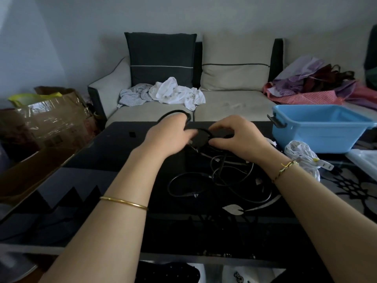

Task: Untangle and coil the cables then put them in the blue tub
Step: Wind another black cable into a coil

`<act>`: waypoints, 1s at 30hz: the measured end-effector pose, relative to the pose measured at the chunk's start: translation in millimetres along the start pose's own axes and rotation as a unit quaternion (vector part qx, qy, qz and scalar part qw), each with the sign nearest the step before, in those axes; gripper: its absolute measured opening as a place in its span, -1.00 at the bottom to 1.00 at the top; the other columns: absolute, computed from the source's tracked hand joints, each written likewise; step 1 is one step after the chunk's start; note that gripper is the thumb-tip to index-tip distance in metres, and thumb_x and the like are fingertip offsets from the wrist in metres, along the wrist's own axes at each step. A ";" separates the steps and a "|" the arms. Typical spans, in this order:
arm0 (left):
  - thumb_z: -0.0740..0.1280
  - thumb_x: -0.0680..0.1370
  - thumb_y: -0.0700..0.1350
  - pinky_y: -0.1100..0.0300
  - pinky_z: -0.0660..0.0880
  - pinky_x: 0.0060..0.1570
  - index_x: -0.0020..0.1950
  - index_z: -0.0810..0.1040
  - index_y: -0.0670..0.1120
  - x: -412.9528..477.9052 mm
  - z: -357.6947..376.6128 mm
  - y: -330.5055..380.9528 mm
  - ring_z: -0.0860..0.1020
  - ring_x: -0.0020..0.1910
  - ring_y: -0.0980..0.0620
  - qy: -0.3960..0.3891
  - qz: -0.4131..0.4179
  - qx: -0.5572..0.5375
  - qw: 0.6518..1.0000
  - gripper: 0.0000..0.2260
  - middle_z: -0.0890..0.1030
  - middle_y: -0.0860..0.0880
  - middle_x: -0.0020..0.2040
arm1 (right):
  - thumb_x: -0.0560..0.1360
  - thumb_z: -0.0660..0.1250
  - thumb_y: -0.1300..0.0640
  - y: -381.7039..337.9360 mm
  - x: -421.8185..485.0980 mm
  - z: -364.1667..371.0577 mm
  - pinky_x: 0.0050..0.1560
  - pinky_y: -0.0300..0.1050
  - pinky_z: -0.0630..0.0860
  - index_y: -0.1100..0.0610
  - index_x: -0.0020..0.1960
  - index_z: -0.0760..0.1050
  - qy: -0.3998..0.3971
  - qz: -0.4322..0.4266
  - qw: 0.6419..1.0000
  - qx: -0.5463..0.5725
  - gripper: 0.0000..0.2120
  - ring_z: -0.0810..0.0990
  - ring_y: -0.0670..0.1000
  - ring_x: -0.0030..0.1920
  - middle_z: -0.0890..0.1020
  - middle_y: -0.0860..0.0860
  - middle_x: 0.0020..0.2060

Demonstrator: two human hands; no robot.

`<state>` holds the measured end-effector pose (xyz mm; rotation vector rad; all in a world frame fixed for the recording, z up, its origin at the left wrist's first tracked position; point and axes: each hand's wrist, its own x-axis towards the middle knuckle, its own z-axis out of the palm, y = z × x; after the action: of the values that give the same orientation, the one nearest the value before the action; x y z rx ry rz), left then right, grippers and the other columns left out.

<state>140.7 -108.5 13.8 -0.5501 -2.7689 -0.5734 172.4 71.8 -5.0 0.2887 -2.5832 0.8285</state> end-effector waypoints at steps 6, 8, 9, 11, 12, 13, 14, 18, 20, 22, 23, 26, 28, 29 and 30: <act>0.16 0.61 0.03 0.06 0.41 -0.24 -0.10 0.42 -0.13 -9.6 -42.0 -20.2 0.45 -0.33 -0.12 0.131 -0.118 -0.155 0.972 -0.76 0.55 -0.14 -0.21 | 0.48 0.33 0.27 -2.5 2.2 1.6 0.07 -0.12 0.53 0.12 0.01 0.59 0.028 0.044 0.992 0.114 -0.85 0.63 0.04 -0.06 0.66 0.05 -0.11; 0.14 0.63 0.01 0.14 0.36 -0.36 -0.13 0.41 -0.12 -16.2 -47.6 -15.2 0.38 -0.48 -0.03 0.109 -0.126 -0.183 0.969 -0.76 0.51 -0.11 -0.31 | 0.49 0.36 0.23 -12.2 1.2 10.1 0.14 -0.08 0.53 0.10 0.16 0.52 0.003 0.044 0.986 0.163 -0.75 0.62 -0.01 0.01 0.63 0.02 -0.01; 0.13 0.63 0.00 0.18 0.33 -0.42 -0.15 0.40 -0.11 -18.6 -47.9 -12.0 0.36 -0.52 -0.01 0.093 -0.133 -0.190 0.968 -0.76 0.49 -0.09 -0.35 | 0.50 0.36 0.19 -19.2 0.6 12.8 0.14 -0.12 0.52 0.10 0.21 0.49 -0.001 0.049 0.976 0.211 -0.72 0.60 -0.06 0.03 0.62 0.00 0.03; 0.12 0.63 -0.01 0.20 0.28 -0.43 -0.21 0.36 -0.07 -20.8 -45.5 -9.0 0.35 -0.51 -0.01 0.081 -0.140 -0.182 0.970 -0.75 0.47 -0.06 -0.37 | 0.52 0.34 0.07 -36.2 0.4 13.5 0.07 -0.28 0.48 0.10 0.22 0.50 -0.010 0.046 0.958 0.283 -0.71 0.57 -0.17 0.04 0.61 -0.06 0.06; 0.12 0.63 -0.01 0.18 0.28 -0.40 -0.24 0.35 -0.05 -20.4 -43.5 -8.6 0.37 -0.47 -0.04 0.084 -0.141 -0.174 0.971 -0.74 0.48 -0.06 -0.35 | 0.52 0.33 0.00 -43.6 0.1 12.4 0.03 -0.34 0.46 0.10 0.21 0.51 -0.030 0.036 0.957 0.285 -0.69 0.57 -0.20 0.02 0.62 -0.08 0.04; 0.13 0.63 0.00 0.16 0.29 -0.35 -0.26 0.34 -0.04 -19.3 -41.5 -8.5 0.38 -0.42 -0.06 0.090 -0.142 -0.168 0.971 -0.73 0.49 -0.06 -0.33 | 0.51 0.33 -0.04 -50.2 -0.6 11.6 0.01 -0.36 0.46 0.11 0.20 0.52 -0.059 0.022 0.961 0.269 -0.68 0.59 -0.20 0.01 0.64 -0.08 0.01; 0.14 0.63 0.01 0.15 0.30 -0.30 -0.27 0.34 -0.04 -18.0 -40.0 -8.1 0.39 -0.40 -0.06 0.095 -0.145 -0.161 0.972 -0.71 0.50 -0.05 -0.30 | 0.51 0.35 -0.03 -55.3 -1.2 12.8 0.00 -0.37 0.48 0.12 0.18 0.51 -0.091 0.006 0.966 0.240 -0.68 0.62 -0.18 -0.02 0.67 -0.05 -0.04; 0.13 0.63 0.05 0.15 0.32 -0.32 -0.26 0.38 -0.08 -17.1 -33.9 -6.4 0.39 -0.46 0.00 0.072 -0.149 -0.121 0.979 -0.68 0.51 -0.04 -0.33 | 0.54 0.32 0.16 -68.7 0.0 15.8 -0.29 -0.16 0.49 0.14 -0.12 0.51 -0.052 -0.006 0.965 0.255 -0.92 0.54 -0.06 -0.45 0.55 -0.10 -0.49; 0.13 0.64 0.03 0.17 0.31 -0.37 -0.23 0.41 -0.15 -18.7 -31.9 -8.2 0.36 -0.52 -0.01 0.014 -0.172 -0.147 0.974 -0.66 0.47 -0.04 -0.44 | 0.56 0.28 0.11 -60.8 8.5 8.7 -0.42 -0.15 0.35 0.12 -0.22 0.52 0.070 0.051 0.949 0.303 -0.80 0.34 -0.10 -0.53 0.37 -0.12 -0.57; 0.13 0.64 0.02 0.20 0.24 -0.44 -0.10 0.49 -0.20 -20.6 -31.5 -11.0 0.29 -0.58 0.01 -0.088 -0.193 -0.252 0.944 -0.67 0.38 0.00 -0.57 | 0.58 0.24 0.05 -45.7 15.9 -0.3 -0.41 -0.14 0.25 0.08 -0.28 0.50 0.165 0.118 0.929 0.311 -0.73 0.25 -0.09 -0.49 0.31 -0.06 -0.50; 0.12 0.65 0.02 0.22 0.20 -0.46 0.00 0.53 -0.22 -21.6 -32.5 -11.1 0.25 -0.61 0.04 -0.148 -0.194 -0.320 0.915 -0.66 0.33 0.03 -0.60 | 0.58 0.22 0.04 -35.6 17.7 -2.0 -0.41 -0.14 0.23 0.06 -0.30 0.48 0.196 0.149 0.921 0.301 -0.71 0.24 -0.07 -0.48 0.31 -0.04 -0.49; 0.06 0.65 -0.01 0.30 0.13 -0.58 0.11 0.54 -0.26 -21.3 -34.1 -10.2 0.16 -0.66 0.14 -0.272 -0.161 -0.491 0.812 -0.62 0.22 0.07 -0.63 | 0.59 0.20 0.03 -2.4 19.6 3.9 -0.37 -0.13 0.30 0.09 -0.31 0.49 0.230 0.222 0.916 0.242 -0.67 0.33 -0.03 -0.45 0.38 -0.01 -0.48; 0.06 0.63 -0.04 0.34 0.10 -0.65 0.08 0.55 -0.29 -20.7 -37.9 -11.3 0.13 -0.69 0.18 -0.297 -0.140 -0.583 0.743 -0.62 0.18 0.09 -0.66 | 0.59 0.20 0.05 17.8 18.2 9.2 -0.35 -0.12 0.32 0.14 -0.24 0.55 0.232 0.259 0.913 0.212 -0.70 0.38 0.00 -0.42 0.42 0.03 -0.46; 0.09 0.59 -0.04 0.35 0.08 -0.66 0.04 0.58 -0.29 -20.4 -39.7 -13.4 0.11 -0.70 0.18 -0.297 -0.132 -0.628 0.707 -0.62 0.18 0.09 -0.67 | 0.58 0.22 0.06 28.8 17.2 10.9 -0.36 -0.12 0.32 0.16 -0.21 0.57 0.236 0.277 0.908 0.206 -0.72 0.37 0.00 -0.43 0.42 0.03 -0.47; 0.12 0.55 -0.04 0.36 0.07 -0.66 0.00 0.62 -0.29 -19.6 -40.2 -16.1 0.07 -0.69 0.17 -0.291 -0.124 -0.671 0.670 -0.62 0.18 0.09 -0.68 | 0.56 0.25 0.06 40.9 15.9 11.9 -0.35 -0.13 0.32 0.17 -0.21 0.57 0.242 0.293 0.902 0.204 -0.74 0.37 0.01 -0.43 0.41 0.03 -0.48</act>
<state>158.5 -145.4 37.9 -0.6274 -2.3190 -2.9954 141.5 96.3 -27.5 -0.5529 -2.0054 1.4402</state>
